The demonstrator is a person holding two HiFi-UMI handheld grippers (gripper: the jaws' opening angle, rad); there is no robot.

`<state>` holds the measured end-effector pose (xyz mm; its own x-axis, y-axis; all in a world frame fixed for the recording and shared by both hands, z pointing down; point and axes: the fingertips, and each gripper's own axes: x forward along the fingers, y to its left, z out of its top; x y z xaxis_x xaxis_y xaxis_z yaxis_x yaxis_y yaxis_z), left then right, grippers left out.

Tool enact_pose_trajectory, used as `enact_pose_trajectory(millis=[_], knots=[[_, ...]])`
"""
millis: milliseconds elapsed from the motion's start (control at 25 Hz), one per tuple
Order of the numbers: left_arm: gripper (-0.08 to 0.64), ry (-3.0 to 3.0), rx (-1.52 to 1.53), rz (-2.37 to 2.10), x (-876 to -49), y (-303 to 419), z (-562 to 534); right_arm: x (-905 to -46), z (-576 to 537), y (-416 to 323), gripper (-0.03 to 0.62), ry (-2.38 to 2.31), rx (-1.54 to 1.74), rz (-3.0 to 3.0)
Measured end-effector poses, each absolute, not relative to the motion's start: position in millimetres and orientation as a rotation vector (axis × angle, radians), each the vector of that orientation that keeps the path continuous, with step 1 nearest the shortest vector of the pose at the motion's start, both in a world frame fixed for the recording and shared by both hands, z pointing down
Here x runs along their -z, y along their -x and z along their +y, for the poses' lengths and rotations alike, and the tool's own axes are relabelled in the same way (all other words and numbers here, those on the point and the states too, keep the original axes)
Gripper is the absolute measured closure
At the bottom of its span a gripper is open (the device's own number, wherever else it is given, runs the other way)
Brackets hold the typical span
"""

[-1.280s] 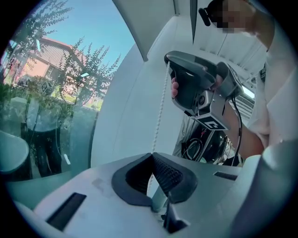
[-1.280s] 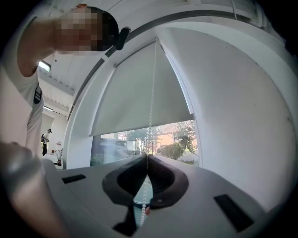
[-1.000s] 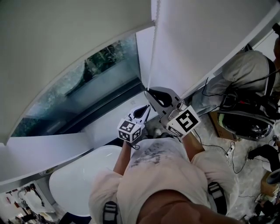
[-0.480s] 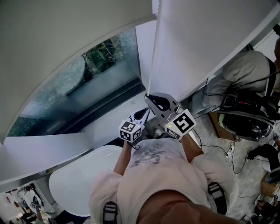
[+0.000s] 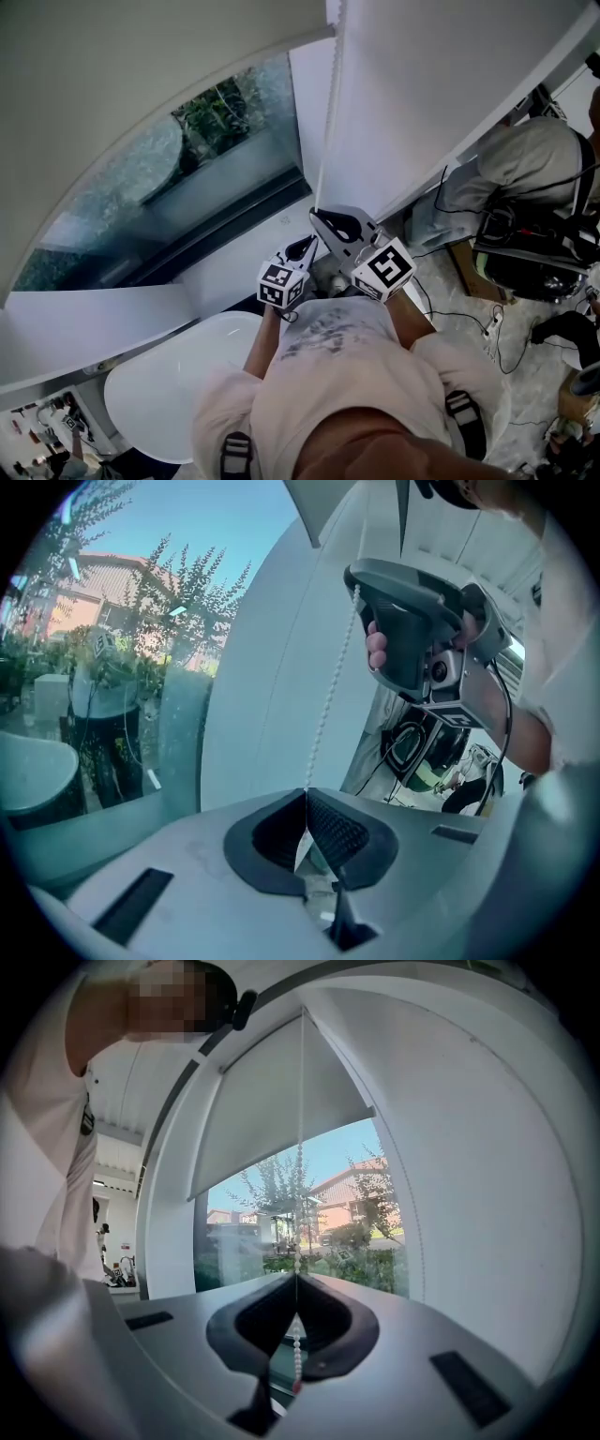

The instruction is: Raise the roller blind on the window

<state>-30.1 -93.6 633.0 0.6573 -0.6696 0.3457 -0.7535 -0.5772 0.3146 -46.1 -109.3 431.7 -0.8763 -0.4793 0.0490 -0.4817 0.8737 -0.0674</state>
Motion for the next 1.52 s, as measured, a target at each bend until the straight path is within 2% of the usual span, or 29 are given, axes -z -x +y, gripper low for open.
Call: enact_pose_trajectory(millis=[360, 600, 1000, 1520], knots=[[0.549, -2.509, -0.146, -1.176, -571.1, 38.8, -99.6, -427.6, -112.2, 46.7, 0.531, -0.743, -0.094, -3.014], [0.507, -2.594, -0.054, -1.179, -508.6, 44.8, -99.0, -427.9, -114.0, 46.4, 0.531, -0.745, -0.084, -3.008], [0.503, -2.747, 0.091, -1.222, -397.7, 60.4, -105.5, -429.7, -116.7, 45.9, 0.531, -0.762, -0.107, -3.015], [0.504, -2.929, 0.202, -1.245, -284.2, 34.2, -129.0, -429.9, -116.0, 48.5, 0.531, -0.752, -0.096, -3.016]])
